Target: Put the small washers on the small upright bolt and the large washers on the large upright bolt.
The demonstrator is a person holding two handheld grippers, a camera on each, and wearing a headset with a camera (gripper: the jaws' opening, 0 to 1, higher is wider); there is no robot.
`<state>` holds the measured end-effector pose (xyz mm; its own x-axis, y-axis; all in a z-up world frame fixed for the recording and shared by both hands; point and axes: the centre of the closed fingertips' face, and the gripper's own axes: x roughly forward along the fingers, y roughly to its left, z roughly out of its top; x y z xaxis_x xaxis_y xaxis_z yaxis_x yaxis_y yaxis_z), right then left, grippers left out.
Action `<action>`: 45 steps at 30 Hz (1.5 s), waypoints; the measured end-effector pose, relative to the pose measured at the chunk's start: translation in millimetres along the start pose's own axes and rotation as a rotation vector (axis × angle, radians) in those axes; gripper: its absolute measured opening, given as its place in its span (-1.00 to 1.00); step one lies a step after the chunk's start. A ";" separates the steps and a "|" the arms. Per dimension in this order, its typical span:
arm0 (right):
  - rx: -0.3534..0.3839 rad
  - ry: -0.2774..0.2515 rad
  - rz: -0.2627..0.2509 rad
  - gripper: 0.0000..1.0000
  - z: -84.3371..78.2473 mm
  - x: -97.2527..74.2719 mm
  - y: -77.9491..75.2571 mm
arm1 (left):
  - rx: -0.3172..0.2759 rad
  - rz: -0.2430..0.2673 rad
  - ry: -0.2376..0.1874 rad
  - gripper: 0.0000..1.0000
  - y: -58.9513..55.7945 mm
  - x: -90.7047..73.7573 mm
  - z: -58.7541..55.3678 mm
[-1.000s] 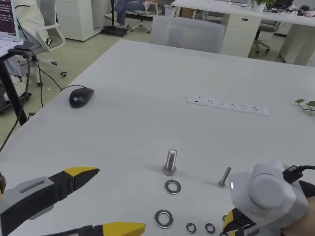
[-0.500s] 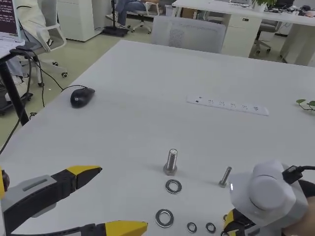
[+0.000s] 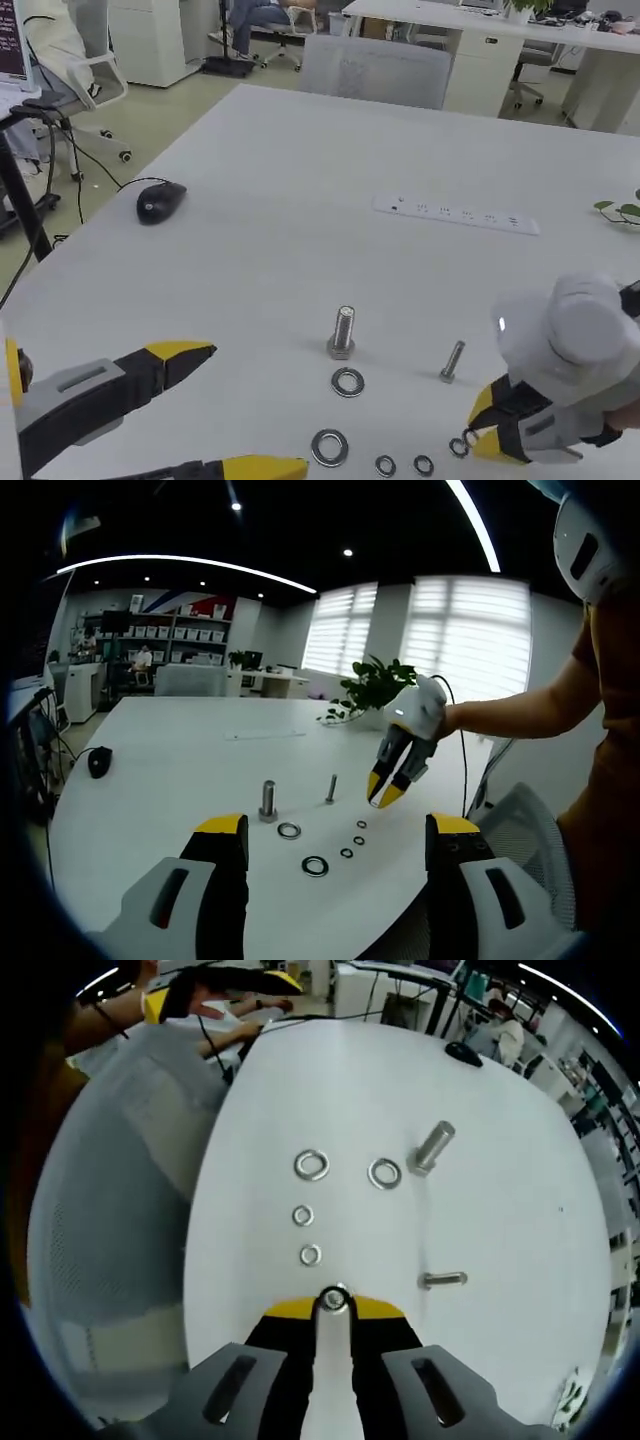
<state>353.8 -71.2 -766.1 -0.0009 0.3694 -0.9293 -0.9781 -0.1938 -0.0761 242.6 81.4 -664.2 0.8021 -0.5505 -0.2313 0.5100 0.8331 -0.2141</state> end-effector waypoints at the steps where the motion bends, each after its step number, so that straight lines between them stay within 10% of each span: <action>1: 0.006 -0.004 -0.011 -0.76 0.1 -4.3 -6.0 | 0.001 -0.002 0.003 0.44 -0.4 0.7 -0.4; 22: -0.010 0.019 -0.073 -0.76 16.5 -21.6 -70.3 | 0.011 -0.044 0.030 0.43 -2.8 14.2 -2.5; 45: -0.036 0.088 -0.019 -0.75 8.4 2.9 -78.7 | -0.012 -0.015 0.034 0.43 2.5 11.5 -9.0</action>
<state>429.0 -47.3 -759.8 0.0376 0.2925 -0.9555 -0.9697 -0.2201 -0.1056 250.3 76.7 -675.9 0.7834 -0.5644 -0.2603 0.5180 0.8243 -0.2286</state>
